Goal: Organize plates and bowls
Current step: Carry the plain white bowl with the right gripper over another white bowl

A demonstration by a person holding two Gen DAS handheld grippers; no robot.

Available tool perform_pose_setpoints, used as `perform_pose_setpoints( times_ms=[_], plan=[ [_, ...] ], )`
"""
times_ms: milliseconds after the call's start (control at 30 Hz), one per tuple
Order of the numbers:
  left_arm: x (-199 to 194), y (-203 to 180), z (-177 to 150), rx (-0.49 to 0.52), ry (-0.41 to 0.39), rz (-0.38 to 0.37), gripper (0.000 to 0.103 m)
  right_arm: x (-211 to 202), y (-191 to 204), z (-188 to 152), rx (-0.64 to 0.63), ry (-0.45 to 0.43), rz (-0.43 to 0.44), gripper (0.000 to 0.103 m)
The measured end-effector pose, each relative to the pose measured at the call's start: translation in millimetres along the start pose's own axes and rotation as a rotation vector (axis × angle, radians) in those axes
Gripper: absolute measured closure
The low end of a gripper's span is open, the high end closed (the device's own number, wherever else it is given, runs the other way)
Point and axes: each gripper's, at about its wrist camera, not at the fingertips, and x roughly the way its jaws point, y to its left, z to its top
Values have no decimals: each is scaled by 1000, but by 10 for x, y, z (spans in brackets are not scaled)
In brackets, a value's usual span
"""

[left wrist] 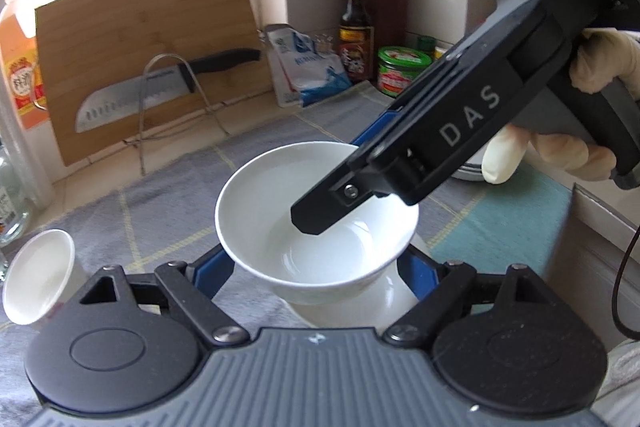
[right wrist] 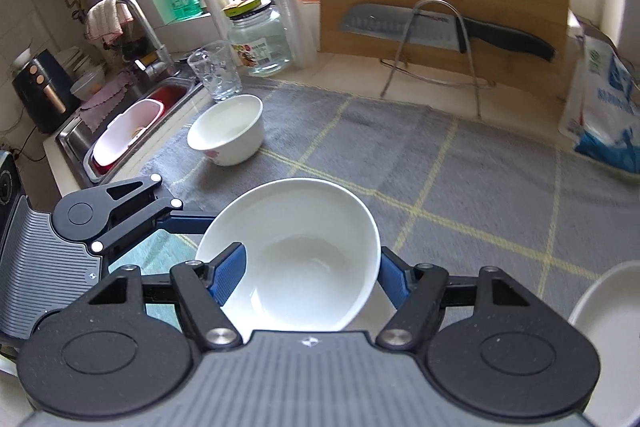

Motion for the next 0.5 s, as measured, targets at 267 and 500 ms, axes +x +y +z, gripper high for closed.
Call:
perform_pose_setpoints(
  times_ms=[267, 500],
  plan=[
    [100, -111, -49, 24, 39, -37, 15, 15, -79, -189, 44, 20, -17, 27],
    [132, -135, -63, 31, 59, -46, 15, 56, -109, -245, 55, 31, -20, 27]
  ],
)
